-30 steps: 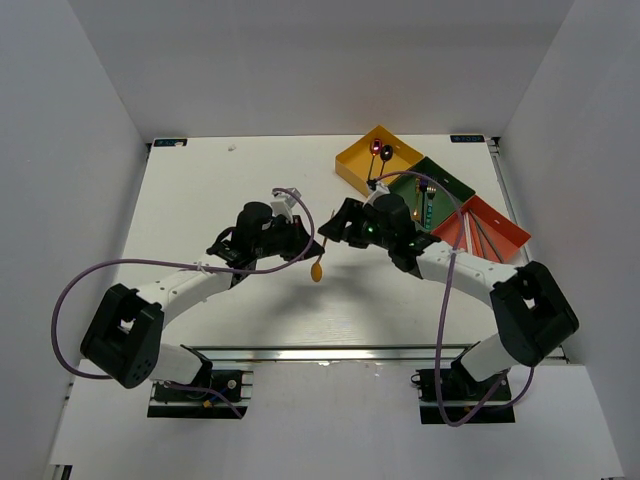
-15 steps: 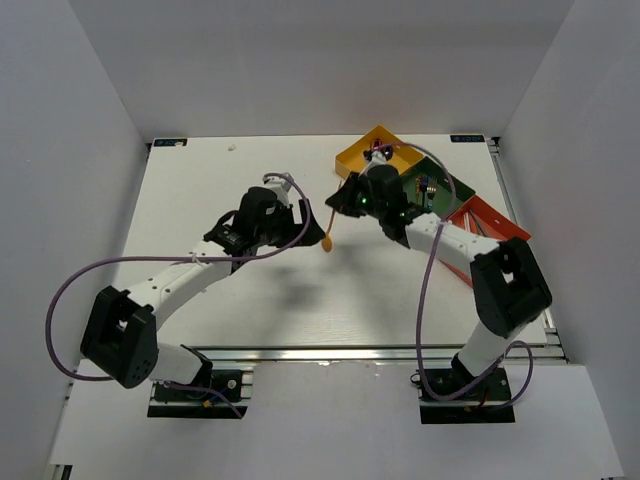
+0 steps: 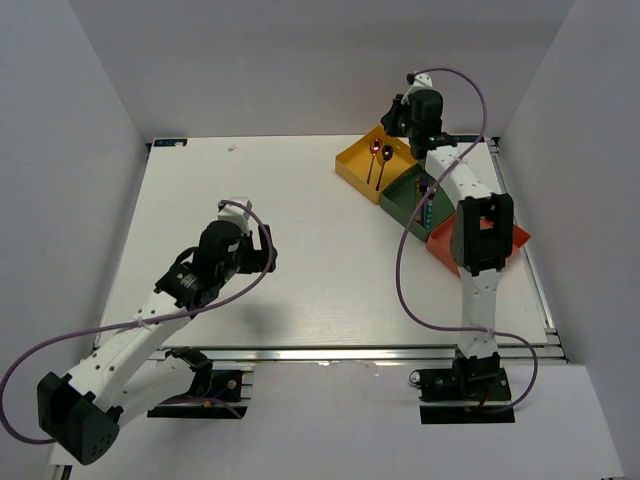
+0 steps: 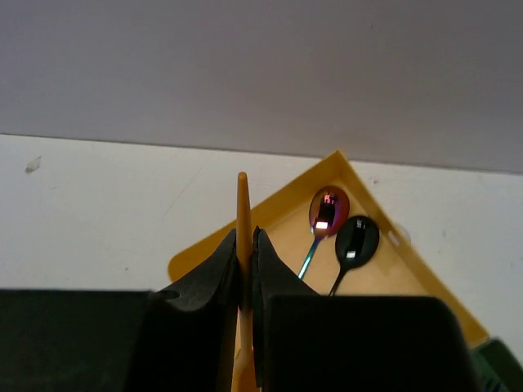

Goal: Sort the eating utensils into containers

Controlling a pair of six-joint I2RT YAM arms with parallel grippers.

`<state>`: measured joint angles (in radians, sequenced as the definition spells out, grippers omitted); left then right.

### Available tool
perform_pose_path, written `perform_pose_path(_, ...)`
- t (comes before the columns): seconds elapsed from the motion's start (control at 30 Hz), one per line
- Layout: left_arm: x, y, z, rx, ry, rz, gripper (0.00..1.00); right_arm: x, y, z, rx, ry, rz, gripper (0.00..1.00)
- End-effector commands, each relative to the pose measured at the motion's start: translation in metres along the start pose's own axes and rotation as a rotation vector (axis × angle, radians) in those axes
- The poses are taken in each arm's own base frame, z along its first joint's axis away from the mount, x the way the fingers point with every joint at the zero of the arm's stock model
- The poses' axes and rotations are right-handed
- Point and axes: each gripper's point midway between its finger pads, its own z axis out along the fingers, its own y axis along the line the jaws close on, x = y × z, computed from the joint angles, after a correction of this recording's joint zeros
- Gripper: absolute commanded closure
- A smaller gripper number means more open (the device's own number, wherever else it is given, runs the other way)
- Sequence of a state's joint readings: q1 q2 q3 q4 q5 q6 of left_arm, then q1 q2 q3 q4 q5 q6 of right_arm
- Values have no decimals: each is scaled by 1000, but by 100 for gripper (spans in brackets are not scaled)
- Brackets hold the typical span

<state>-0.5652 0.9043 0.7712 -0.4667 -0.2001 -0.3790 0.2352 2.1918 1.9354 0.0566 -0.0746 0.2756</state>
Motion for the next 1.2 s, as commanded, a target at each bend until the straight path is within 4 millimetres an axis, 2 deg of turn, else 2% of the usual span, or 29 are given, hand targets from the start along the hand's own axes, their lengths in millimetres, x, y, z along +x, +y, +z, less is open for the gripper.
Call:
perform_pose_path(0.0,5,11,7,-59,12,32,2,8,-2,27,-29,20,-147,100)
perform_pose_path(0.1,10,12,9,-65,37,41,2,21,-12,43,-13,46,-157,100)
perform_pose_path(0.23,10,12,8,-62,37,43,2,30,-18,48,7,48,-150,97)
perform_pose_path(0.27,9,12,8,-62,33,41,2,30,-20,49,17,46,-148,89)
perform_pose_path(0.3,8,14,7,-73,26,39,2,30,-21,49,25,43,-144,74)
perform_pose_path(0.33,8,15,6,-78,22,36,2,28,-23,49,38,40,-140,49)
perform_pose_path(0.4,7,16,6,-89,16,31,2,22,-25,49,63,30,-136,35)
perform_pose_path(0.43,5,17,6,-97,11,22,2,11,-25,46,72,21,-135,22)
perform_pose_path(0.47,6,17,7,-98,14,18,2,4,-29,45,110,8,-138,18)
perform_pose_path(0.53,-2,25,7,-157,-9,-5,2,-24,-25,35,128,-34,-145,11)
perform_pose_path(0.57,-3,30,7,-189,-9,-9,2,-33,-27,28,156,-40,-145,11)
perform_pose_path(0.6,-7,36,6,-225,-21,-21,2,-59,-20,11,164,-79,-144,11)
perform_pose_path(0.63,-18,48,3,-305,-56,-36,2,-71,-16,1,171,-91,-140,11)
perform_pose_path(0.67,-22,55,1,-348,-69,-59,2,-73,-17,-11,189,-79,-129,11)
perform_pose_path(0.7,-29,66,-2,-395,-89,-77,2,-99,-4,-41,181,-104,-123,11)
perform_pose_path(0.73,-40,73,-6,-423,-120,-98,2,-104,-1,-57,186,-98,-116,11)
perform_pose_path(0.77,-46,79,-8,-442,-130,-112,2,-83,-5,-69,196,-37,-106,11)
perform_pose_path(0.8,-53,90,-11,-476,-147,-133,2,-107,10,-111,182,-65,-108,11)
perform_pose_path(0.83,-58,96,-14,-499,-161,-142,2,-102,12,-129,181,-44,-107,11)
perform_pose_path(0.87,-72,108,-21,-552,-193,-167,2,-93,17,-166,175,-22,-109,11)
perform_pose_path(0.93,-84,115,-27,-581,-228,-170,2,-71,12,-203,200,29,-107,11)
perform_pose_path(0.97,-94,122,-35,-622,-258,-181,2,-83,16,-243,219,-26,-107,11)
perform_pose_path(1.0,-99,125,-39,-634,-274,-188,2,-45,5,-254,245,46,-105,11)
perform_pose_path(1.03,-102,126,-42,-637,-284,-191,2,-32,0,-270,267,67,-105,11)
perform_pose_path(1.07,-106,128,-46,-641,-304,-197,2,-37,0,-302,294,18,-98,11)
perform_pose_path(1.1,-108,128,-53,-640,-329,-204,2,-6,-8,-312,315,75,-88,11)
perform_pose_path(1.13,-109,129,-56,-642,-338,-200,2,9,-11,-326,330,105,-81,11)
perform_pose_path(1.17,-109,130,-61,-643,-354,-203,2,6,-7,-349,321,61,-73,11)
